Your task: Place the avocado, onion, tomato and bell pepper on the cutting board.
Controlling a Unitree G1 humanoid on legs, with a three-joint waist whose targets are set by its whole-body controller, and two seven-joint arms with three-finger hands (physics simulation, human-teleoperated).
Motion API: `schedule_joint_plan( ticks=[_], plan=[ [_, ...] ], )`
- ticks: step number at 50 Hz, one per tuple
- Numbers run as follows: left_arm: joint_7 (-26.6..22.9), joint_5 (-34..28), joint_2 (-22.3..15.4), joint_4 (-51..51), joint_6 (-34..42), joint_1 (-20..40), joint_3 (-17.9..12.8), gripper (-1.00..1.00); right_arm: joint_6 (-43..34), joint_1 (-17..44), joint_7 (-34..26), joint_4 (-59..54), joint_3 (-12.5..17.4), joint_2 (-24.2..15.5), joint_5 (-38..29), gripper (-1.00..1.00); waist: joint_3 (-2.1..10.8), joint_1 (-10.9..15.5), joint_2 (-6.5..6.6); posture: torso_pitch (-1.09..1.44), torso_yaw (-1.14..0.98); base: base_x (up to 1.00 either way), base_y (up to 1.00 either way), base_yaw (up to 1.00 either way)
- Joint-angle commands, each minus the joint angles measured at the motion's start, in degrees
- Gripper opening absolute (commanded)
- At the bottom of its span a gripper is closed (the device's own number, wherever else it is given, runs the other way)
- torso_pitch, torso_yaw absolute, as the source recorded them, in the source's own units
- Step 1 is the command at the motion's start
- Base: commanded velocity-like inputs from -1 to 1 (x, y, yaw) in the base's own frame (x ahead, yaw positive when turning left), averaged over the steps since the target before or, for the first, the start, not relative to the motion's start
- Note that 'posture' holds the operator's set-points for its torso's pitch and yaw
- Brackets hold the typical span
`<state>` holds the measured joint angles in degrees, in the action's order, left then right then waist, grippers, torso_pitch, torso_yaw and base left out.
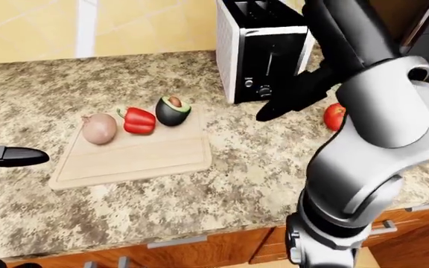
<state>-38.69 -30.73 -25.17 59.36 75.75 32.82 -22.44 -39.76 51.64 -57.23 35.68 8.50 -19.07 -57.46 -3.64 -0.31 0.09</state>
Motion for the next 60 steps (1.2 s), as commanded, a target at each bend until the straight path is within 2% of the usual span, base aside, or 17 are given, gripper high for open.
schedule_joint_plan(
  ticks=[1, 3, 5, 6, 10, 11, 16, 20, 27, 30, 39, 50, 60],
  plan=[
    [1.14, 0.68, -1.03, 0.64, -0.71, 1.47, -0.38, 1.00, -3.77, 1.23, 1.88, 0.18, 2.14, -3.22, 0.34, 1.00, 1.38, 0.06, 0.13, 0.00, 0.00, 0.00, 0.00, 0.00],
    [1.74, 1.28, -1.11, 0.64, -0.77, 1.19, -0.39, 1.00, -4.01, -0.39, 3.66, -0.50, 4.19, -7.37, 1.38, 1.00, 1.41, 0.08, 0.01, 0.00, 0.00, 0.00, 0.00, 0.00],
    [2.31, 1.91, -1.19, 0.64, -0.56, 1.39, -0.39, 1.00, -5.79, -1.33, 5.07, -0.51, 6.09, -9.44, 3.73, 1.00, 1.37, 0.18, -0.13, 0.00, 0.00, 0.00, 0.00, 0.00],
    [2.43, 2.23, -1.16, 0.64, -0.30, 1.74, -0.67, 1.00, -4.45, -2.95, 7.80, -1.87, 8.98, -11.77, 6.06, 1.00, 1.37, 0.23, -0.17, 0.00, 0.00, 0.00, 0.00, 0.00],
    [2.36, 2.80, -1.03, 0.64, -0.80, 1.18, -1.64, 1.00, -4.88, -8.46, 14.00, -3.44, 12.93, -15.97, 14.15, 1.00, 1.40, 0.33, -0.49, 0.00, 0.00, 0.00, 0.00, 0.00],
    [2.47, 2.86, -1.06, 0.64, -0.67, 1.31, -1.60, 1.00, -3.33, -9.85, 16.64, -4.37, 13.77, -17.11, 15.77, 1.00, 1.41, 0.34, -0.57, 0.00, 0.00, 0.00, 0.00, 0.00],
    [3.35, 3.59, -1.16, 0.64, -0.85, 0.79, -1.33, 1.00, -2.23, -15.61, 22.40, -7.02, 16.81, -21.01, 20.18, 1.00, 1.55, 0.30, -0.91, 0.00, 0.00, 0.00, 0.00, 0.00],
    [4.29, 4.55, -1.12, 0.64, -1.01, 0.37, -1.36, 1.00, -2.27, -16.91, 26.90, -9.22, 18.55, -22.89, 23.27, 1.00, 1.56, 0.35, -1.06, 0.00, 0.00, 0.00, 0.00, 0.00],
    [4.31, 5.38, -1.33, 0.64, -1.26, 0.05, -2.22, 1.00, 2.81, -18.90, 32.44, -17.12, 19.23, -25.00, 27.45, 1.00, 1.53, 0.28, -1.40, 0.00, 0.00, 0.00, 0.00, 0.00],
    [3.56, 4.88, -1.89, 0.64, -0.68, 0.76, -2.48, 1.00, 6.42, -17.00, 36.32, -24.27, 18.45, -26.60, 29.60, 1.00, 1.59, 0.23, -1.50, 0.00, 0.00, 0.00, 0.00, 0.00],
    [2.73, 3.57, -1.79, 0.64, -0.71, 0.96, -1.92, 1.00, 10.78, -18.18, 40.61, -32.31, 18.16, -27.75, 31.68, 1.00, 1.63, 0.47, -1.80, 0.00, 0.00, 0.00, 0.00, 0.00],
    [2.73, 3.53, -1.41, 0.64, -1.39, 0.21, -2.06, 1.00, 11.92, -19.74, 44.07, -36.35, 17.16, -24.95, 32.30, 1.00, 1.86, 0.63, -1.97, 0.00, 0.00, 0.00, 0.00, 0.00],
    [3.30, 3.98, -0.53, 0.64, -2.75, -1.20, -2.43, 1.00, 13.07, -23.05, 46.17, -37.65, 18.16, -22.66, 34.14, 1.00, 2.05, 0.76, -1.98, 0.00, 0.00, 0.00, 0.00, 0.00]
  ],
)
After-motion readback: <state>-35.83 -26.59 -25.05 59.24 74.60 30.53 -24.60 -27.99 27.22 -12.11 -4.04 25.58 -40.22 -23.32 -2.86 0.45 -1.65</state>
